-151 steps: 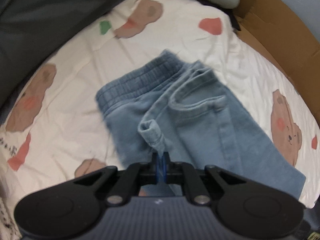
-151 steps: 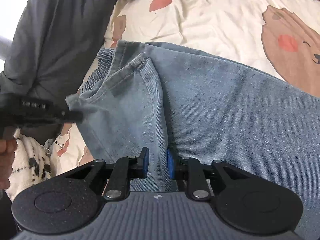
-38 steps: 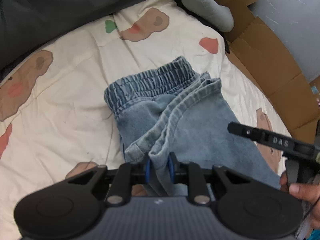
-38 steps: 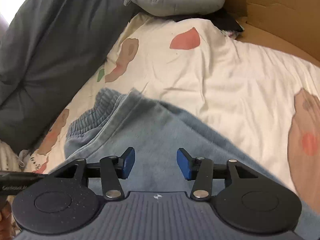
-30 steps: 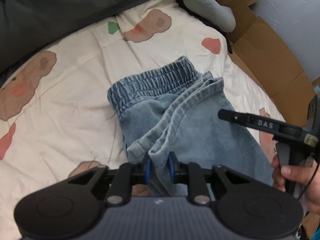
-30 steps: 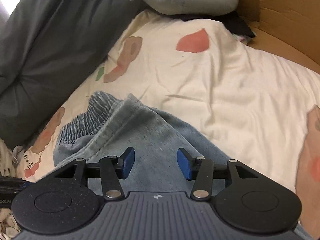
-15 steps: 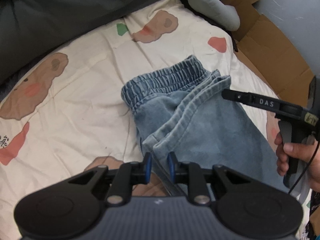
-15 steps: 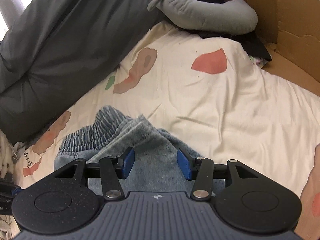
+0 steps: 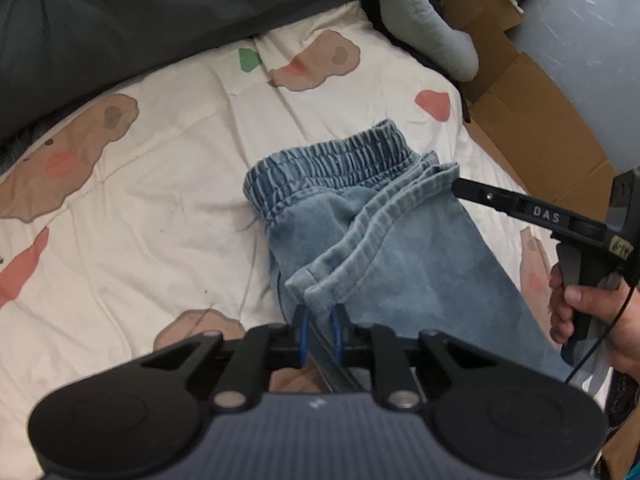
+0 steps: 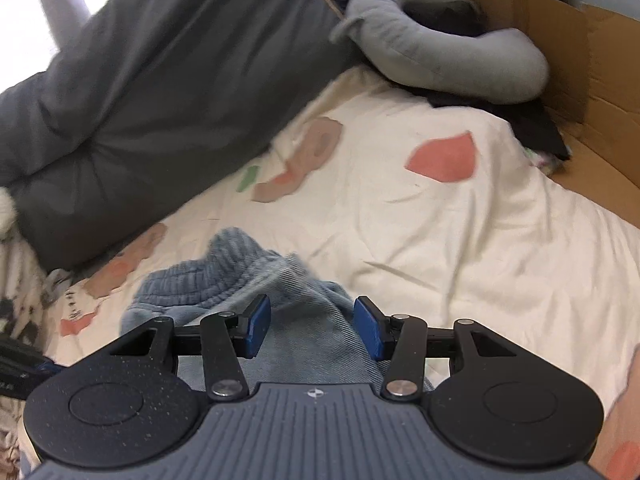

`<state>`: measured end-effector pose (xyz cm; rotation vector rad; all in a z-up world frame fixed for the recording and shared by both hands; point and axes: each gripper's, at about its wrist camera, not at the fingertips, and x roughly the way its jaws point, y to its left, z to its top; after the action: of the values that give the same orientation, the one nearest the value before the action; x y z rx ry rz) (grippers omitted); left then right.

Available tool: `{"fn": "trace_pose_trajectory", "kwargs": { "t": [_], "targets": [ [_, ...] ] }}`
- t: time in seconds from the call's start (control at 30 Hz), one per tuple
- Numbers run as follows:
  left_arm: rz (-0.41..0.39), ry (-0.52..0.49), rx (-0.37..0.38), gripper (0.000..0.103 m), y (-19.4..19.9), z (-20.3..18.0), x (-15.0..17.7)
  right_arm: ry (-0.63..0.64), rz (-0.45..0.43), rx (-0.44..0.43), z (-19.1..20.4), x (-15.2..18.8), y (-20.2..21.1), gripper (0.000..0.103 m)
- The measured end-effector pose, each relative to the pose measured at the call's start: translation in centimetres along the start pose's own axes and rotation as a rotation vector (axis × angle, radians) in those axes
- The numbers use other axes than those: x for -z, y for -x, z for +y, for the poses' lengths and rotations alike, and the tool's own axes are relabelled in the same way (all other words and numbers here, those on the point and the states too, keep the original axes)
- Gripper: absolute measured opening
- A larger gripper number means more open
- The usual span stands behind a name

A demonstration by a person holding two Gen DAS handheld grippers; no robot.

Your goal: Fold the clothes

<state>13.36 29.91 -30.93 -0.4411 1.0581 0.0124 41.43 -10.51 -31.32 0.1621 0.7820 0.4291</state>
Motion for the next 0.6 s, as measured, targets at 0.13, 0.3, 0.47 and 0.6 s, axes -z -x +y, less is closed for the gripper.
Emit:
{"fn": "trace_pose_trajectory", "kwargs": {
  "t": [0.13,0.3,0.47,0.6],
  "targets": [
    [-0.01,-0.007,0.013,0.014,-0.2,0.3,0.1,0.085,0.017,0.001,0.7,-0.4,-0.6,0.054],
    [-0.021,0.004,0.027,0.014,-0.5,0.6,0.3,0.191,0.039,0.001,1.7,-0.9,-1.3,0.047],
    [-0.042,0.004,0.043,0.012,-0.6,0.7,0.4,0.273,0.052,0.009,2.2,-1.3,-1.4,0.005],
    [-0.082,-0.011,0.054,0.007,0.1,0.4,0.5,0.302,0.044,0.007,2.4,-2.1,-0.9,0.005]
  ]
}}
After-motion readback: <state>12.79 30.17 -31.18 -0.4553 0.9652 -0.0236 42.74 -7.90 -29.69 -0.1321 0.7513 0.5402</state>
